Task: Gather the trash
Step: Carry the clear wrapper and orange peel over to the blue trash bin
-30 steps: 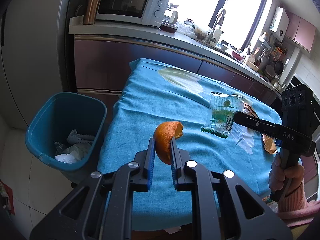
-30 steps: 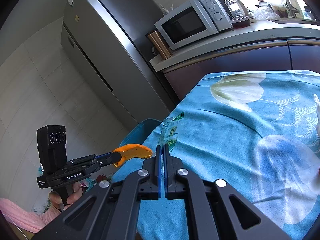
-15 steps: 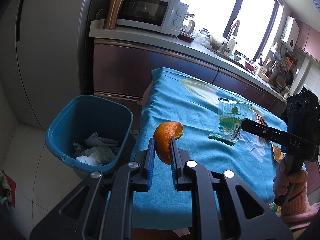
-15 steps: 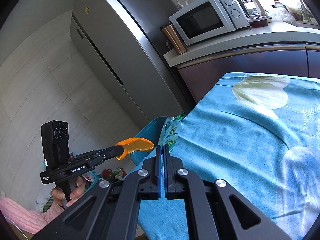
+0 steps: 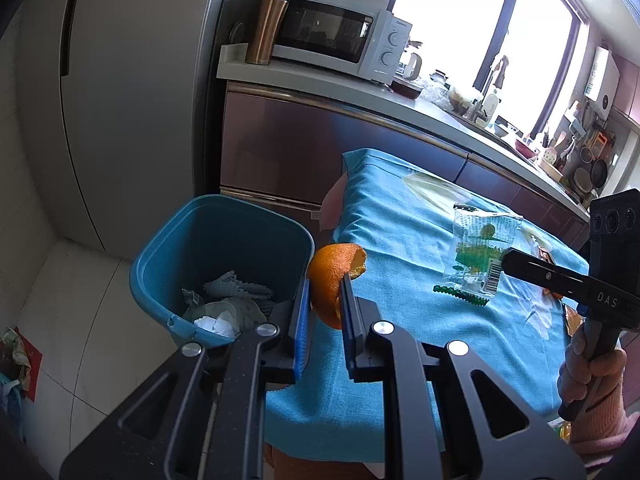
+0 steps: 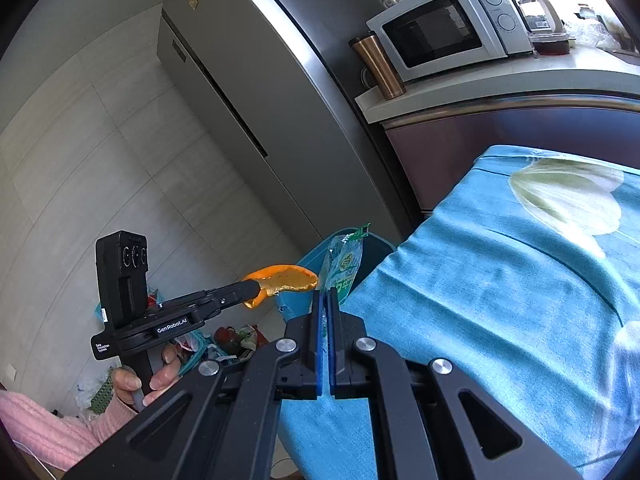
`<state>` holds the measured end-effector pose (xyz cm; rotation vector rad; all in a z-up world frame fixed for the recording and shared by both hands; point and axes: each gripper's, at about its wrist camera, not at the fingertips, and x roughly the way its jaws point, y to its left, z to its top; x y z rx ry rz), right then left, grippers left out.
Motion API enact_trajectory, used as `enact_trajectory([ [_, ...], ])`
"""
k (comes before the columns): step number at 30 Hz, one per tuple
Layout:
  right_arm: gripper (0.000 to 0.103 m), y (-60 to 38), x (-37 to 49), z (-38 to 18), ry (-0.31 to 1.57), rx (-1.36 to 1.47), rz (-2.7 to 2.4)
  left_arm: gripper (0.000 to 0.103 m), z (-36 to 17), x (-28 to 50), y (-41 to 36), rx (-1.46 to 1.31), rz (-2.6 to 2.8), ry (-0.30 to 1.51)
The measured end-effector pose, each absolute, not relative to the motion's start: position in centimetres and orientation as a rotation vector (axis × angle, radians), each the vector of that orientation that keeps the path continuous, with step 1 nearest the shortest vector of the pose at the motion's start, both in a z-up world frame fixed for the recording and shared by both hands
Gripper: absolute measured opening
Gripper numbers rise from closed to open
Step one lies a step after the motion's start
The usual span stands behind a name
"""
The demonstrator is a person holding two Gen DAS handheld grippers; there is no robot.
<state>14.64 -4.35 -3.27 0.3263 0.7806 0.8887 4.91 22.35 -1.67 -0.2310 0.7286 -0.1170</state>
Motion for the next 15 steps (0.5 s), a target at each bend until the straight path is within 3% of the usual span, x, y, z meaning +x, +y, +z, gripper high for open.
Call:
enact_trajectory([
  [15, 0.001, -0.1, 15.5, -3.3, 0.809, 0.278, 0.957, 0.015, -3.1, 6.0, 25.6, -0.257, -0.029, 0.751],
])
